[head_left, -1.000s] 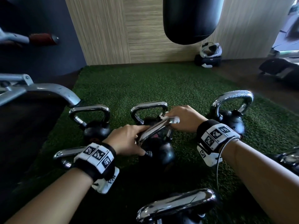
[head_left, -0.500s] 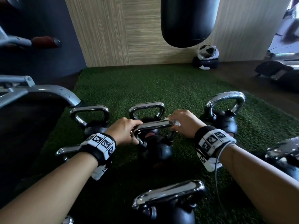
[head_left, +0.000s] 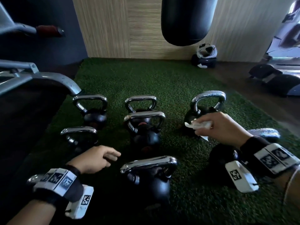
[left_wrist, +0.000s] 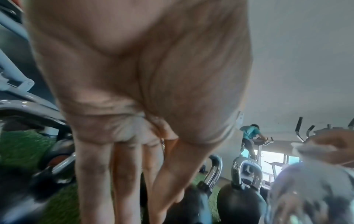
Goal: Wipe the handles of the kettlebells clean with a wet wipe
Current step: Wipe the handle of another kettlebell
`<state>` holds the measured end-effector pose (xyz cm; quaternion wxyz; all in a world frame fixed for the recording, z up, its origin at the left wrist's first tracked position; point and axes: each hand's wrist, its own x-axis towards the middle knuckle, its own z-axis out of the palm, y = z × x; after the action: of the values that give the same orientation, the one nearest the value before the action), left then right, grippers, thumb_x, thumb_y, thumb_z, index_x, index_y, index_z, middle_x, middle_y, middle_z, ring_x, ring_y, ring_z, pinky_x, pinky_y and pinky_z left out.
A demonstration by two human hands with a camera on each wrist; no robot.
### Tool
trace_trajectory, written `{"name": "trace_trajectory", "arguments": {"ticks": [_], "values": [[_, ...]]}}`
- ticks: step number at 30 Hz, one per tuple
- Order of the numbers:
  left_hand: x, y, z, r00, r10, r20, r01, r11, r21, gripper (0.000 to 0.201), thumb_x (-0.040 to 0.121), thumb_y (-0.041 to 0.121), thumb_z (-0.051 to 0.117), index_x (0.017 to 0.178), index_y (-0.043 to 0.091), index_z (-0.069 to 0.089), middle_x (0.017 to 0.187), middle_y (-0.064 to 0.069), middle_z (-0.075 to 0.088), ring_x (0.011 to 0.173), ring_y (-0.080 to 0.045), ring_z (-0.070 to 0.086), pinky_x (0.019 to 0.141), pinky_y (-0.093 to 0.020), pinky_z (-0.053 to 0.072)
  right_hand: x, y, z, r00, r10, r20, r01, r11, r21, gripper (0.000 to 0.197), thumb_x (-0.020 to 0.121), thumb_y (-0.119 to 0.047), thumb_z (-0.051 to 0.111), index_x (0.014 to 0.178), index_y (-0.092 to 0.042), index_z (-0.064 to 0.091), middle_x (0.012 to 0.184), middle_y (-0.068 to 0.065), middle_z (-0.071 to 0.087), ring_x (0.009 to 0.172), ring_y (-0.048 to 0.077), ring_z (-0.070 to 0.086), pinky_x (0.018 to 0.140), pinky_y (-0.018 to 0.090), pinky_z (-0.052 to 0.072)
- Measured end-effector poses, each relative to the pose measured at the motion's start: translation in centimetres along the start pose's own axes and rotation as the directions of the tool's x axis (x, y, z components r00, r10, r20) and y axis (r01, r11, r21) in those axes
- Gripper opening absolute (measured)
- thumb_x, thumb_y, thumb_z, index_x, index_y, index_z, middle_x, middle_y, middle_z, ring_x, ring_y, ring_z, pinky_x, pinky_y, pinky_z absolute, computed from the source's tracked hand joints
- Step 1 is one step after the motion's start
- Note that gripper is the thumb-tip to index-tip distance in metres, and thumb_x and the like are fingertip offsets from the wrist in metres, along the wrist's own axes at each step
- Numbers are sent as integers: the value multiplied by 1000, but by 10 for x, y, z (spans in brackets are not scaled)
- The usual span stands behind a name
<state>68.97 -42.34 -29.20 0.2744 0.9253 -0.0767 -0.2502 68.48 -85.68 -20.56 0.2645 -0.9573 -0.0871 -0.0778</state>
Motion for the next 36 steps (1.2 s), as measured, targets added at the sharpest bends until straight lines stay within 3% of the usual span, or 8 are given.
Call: {"name": "trace_trajectory", "arguments": {"ticks": [5,8,12,19,23,26,33,36], "values": [[-12,4,30,962,19,271,-6,999,-48,65,77,-10,70,118,40,64,121,18,68,102,11,64,84,-16,53,-40,-16,5,996,-24,88,13,991,131,40,78,-12,85,110,-33,78,108,-19,74,97,-4,69,86,14,52],[-16,12,51,968,47,248,-42,999,-27,55,75,24,88,121,42,64,120,22,66,116,5,58,104,-25,47,-56,-36,29,994,-80,79,64,981,184,42,83,-2,73,112,-32,78,117,-18,72,108,-12,64,90,3,44],[-20,8,77,988,96,120,-88,993,-72,69,65,64,86,128,48,60,127,28,57,123,3,52,111,-26,41,-63,-55,57,993,-118,18,114,982,152,41,84,-4,75,115,-31,78,117,-19,75,108,-18,62,88,-1,40],[-13,15,114,994,53,-91,-76,960,-271,43,68,63,86,98,35,72,108,23,67,100,9,60,81,-5,40,-75,-81,78,988,-38,-150,72,970,231,39,77,-8,85,109,-30,80,88,-18,75,83,-13,66,75,3,46],[-6,13,129,976,-63,-208,-22,925,-379,35,69,62,85,76,29,75,77,22,73,76,12,65,61,-1,43,-71,-91,93,978,-173,-119,183,979,86,35,82,-5,79,109,-26,82,101,-16,78,95,-9,68,84,0,43],[1,12,130,969,-125,-213,26,909,-417,38,66,58,90,72,27,69,69,24,62,61,18,55,59,-2,44,-65,-86,101,944,-317,-93,319,948,6,36,80,6,74,104,-19,83,102,-7,78,94,4,69,90,7,45],[6,8,129,972,-137,-193,70,945,-319,82,39,98,67,94,38,78,104,17,73,98,2,65,80,-11,46,-84,-51,108,940,-196,-278,221,973,60,40,76,16,74,99,-15,84,94,-5,77,84,6,73,82,15,55],[0,15,130,967,-163,-195,95,944,-316,57,55,86,75,84,36,79,99,15,72,95,-1,66,81,-17,49,-91,-42,121,920,-147,-362,216,964,156,31,80,8,73,98,-15,84,88,-14,73,78,-2,67,73,10,49]]}}
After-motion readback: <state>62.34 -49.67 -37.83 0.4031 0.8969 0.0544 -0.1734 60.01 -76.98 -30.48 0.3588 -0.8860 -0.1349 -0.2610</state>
